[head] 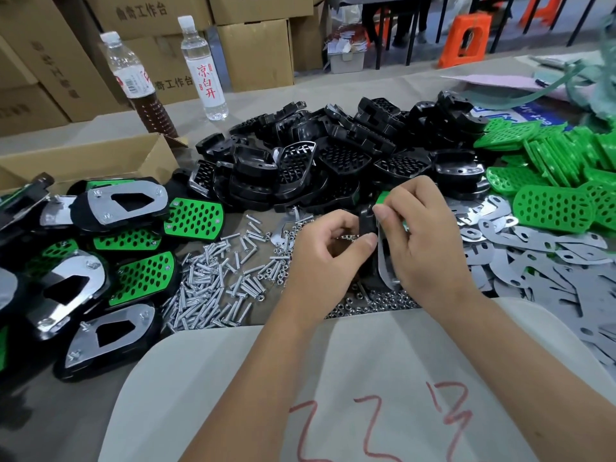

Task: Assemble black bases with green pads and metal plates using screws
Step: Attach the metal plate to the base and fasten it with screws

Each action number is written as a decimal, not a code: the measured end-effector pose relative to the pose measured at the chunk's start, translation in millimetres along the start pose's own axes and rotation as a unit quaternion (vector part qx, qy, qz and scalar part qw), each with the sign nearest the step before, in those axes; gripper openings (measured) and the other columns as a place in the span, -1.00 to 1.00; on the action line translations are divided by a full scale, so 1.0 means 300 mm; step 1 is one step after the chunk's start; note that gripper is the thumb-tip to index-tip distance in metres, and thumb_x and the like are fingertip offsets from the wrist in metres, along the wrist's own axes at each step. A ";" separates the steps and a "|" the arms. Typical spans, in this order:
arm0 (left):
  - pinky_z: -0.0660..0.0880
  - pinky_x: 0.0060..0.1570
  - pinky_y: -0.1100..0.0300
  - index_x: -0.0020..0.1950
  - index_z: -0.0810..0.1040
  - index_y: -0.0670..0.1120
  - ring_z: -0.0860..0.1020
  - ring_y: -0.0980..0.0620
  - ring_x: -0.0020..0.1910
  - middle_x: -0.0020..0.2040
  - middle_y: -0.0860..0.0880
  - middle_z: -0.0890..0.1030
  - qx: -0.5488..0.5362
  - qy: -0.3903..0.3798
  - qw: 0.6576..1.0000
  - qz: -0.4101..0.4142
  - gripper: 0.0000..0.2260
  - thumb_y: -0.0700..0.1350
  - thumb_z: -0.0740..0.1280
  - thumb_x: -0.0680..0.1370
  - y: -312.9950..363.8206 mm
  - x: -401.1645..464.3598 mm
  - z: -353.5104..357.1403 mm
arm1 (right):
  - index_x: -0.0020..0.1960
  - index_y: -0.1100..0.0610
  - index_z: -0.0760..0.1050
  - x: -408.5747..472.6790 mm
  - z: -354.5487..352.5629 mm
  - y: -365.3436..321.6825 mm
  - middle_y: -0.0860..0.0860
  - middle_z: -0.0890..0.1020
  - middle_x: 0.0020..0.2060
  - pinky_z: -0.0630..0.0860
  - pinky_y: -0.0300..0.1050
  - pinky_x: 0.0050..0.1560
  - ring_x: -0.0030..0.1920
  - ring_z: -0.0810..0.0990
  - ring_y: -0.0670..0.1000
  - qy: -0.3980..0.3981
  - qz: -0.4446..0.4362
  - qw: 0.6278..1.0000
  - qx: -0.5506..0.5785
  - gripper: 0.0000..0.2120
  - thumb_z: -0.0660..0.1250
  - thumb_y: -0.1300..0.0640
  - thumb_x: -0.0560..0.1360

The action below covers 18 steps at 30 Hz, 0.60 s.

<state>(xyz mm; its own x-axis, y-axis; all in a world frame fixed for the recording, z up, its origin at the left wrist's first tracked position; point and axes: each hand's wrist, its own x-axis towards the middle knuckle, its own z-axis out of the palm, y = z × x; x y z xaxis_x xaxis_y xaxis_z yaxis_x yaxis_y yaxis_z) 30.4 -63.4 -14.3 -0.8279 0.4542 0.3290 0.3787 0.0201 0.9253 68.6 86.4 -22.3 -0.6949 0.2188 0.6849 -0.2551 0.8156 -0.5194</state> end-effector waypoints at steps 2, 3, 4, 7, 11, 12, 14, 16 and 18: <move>0.41 -0.23 0.04 -0.08 0.55 -0.25 0.45 -0.07 -0.27 -0.25 -0.18 0.51 -0.019 -0.015 1.000 -0.005 -0.80 -0.10 0.40 0.54 0.004 -0.001 -0.003 | -0.17 0.23 0.46 0.002 -0.005 -0.006 0.06 0.43 -0.10 0.34 -0.22 -0.15 -0.14 0.39 -0.01 0.018 0.012 1.000 0.001 -0.71 0.25 0.13 0.70; 0.44 -0.20 0.03 -0.04 0.56 -0.24 0.47 -0.06 -0.24 -0.22 -0.17 0.53 -0.037 -0.030 0.999 -0.011 -0.82 -0.11 0.41 0.55 0.004 0.000 -0.005 | -0.19 0.20 0.43 0.004 -0.010 -0.009 0.06 0.43 -0.12 0.32 -0.30 -0.15 -0.15 0.38 -0.02 0.025 0.016 1.000 0.010 -0.70 0.26 0.14 0.70; 0.50 -0.14 -0.01 0.00 0.56 -0.23 0.51 -0.09 -0.20 -0.17 -0.19 0.57 -0.059 -0.047 0.997 -0.017 -0.82 -0.12 0.41 0.56 0.002 0.002 -0.008 | -0.21 0.16 0.40 0.007 -0.016 -0.012 0.07 0.42 -0.14 0.30 -0.33 -0.13 -0.15 0.37 -0.02 0.030 0.019 0.999 0.020 -0.70 0.25 0.15 0.70; 0.61 -0.07 -0.09 0.13 0.51 -0.17 0.60 -0.19 -0.09 -0.01 -0.29 0.63 -0.133 -0.092 0.986 -0.047 -0.84 -0.14 0.40 0.61 0.000 0.004 -0.016 | -0.23 0.16 0.39 0.012 -0.030 -0.021 0.08 0.43 -0.18 0.29 -0.35 -0.12 -0.17 0.36 -0.01 0.041 0.021 0.998 0.043 -0.68 0.24 0.15 0.70; 0.62 -0.12 0.07 0.15 0.53 -0.01 0.64 -0.03 -0.11 -0.07 -0.03 0.69 -0.175 -0.100 0.976 -0.076 -0.81 -0.09 0.45 0.57 0.004 0.001 -0.016 | -0.27 0.27 0.49 0.013 -0.038 -0.032 0.09 0.46 -0.22 0.32 -0.26 -0.16 -0.20 0.41 0.02 0.043 0.026 0.997 0.064 -0.59 0.23 0.11 0.71; 0.63 -0.09 0.00 0.15 0.53 -0.03 0.65 -0.07 -0.08 -0.04 -0.04 0.70 -0.186 -0.088 0.975 -0.080 -0.77 -0.09 0.47 0.54 0.001 0.002 -0.014 | -0.27 0.27 0.49 0.014 -0.040 -0.032 0.09 0.46 -0.21 0.34 -0.22 -0.15 -0.19 0.42 0.04 0.032 0.023 0.997 0.070 -0.59 0.22 0.12 0.71; 0.63 -0.01 -0.13 0.14 0.54 -0.06 0.66 -0.16 -0.04 0.00 -0.11 0.71 -0.213 -0.063 0.971 -0.086 -0.71 -0.07 0.52 0.49 -0.004 0.003 -0.012 | -0.23 0.24 0.46 0.014 -0.045 -0.031 0.08 0.46 -0.18 0.37 -0.12 -0.09 -0.13 0.44 0.08 -0.002 0.005 0.996 0.086 -0.64 0.16 0.16 0.72; 0.59 0.03 -0.18 0.13 0.55 -0.04 0.65 -0.16 -0.05 -0.01 -0.14 0.72 -0.229 -0.043 0.968 -0.095 -0.70 -0.06 0.54 0.46 -0.005 0.006 -0.013 | -0.16 0.23 0.44 0.012 -0.043 -0.025 0.09 0.47 -0.12 0.39 -0.07 -0.04 -0.08 0.46 0.11 -0.034 -0.012 0.995 0.092 -0.72 0.14 0.22 0.71; 0.64 -0.04 -0.11 0.12 0.57 -0.02 0.66 -0.14 -0.08 -0.04 -0.14 0.72 -0.230 -0.038 0.967 -0.100 -0.74 -0.08 0.54 0.48 -0.006 0.008 -0.016 | -0.10 0.24 0.44 0.009 -0.033 -0.014 0.07 0.47 -0.10 0.40 -0.07 -0.04 -0.08 0.45 0.10 -0.042 -0.010 0.996 0.078 -0.78 0.15 0.23 0.70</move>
<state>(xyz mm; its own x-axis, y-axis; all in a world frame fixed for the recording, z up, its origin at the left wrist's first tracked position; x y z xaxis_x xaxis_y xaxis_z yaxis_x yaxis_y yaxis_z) 25.7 -66.7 -14.2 -0.8267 0.5461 0.1358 -0.0243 -0.2758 0.9609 74.4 88.9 -13.1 -0.7404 0.1524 0.6547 -0.3666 0.7248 -0.5833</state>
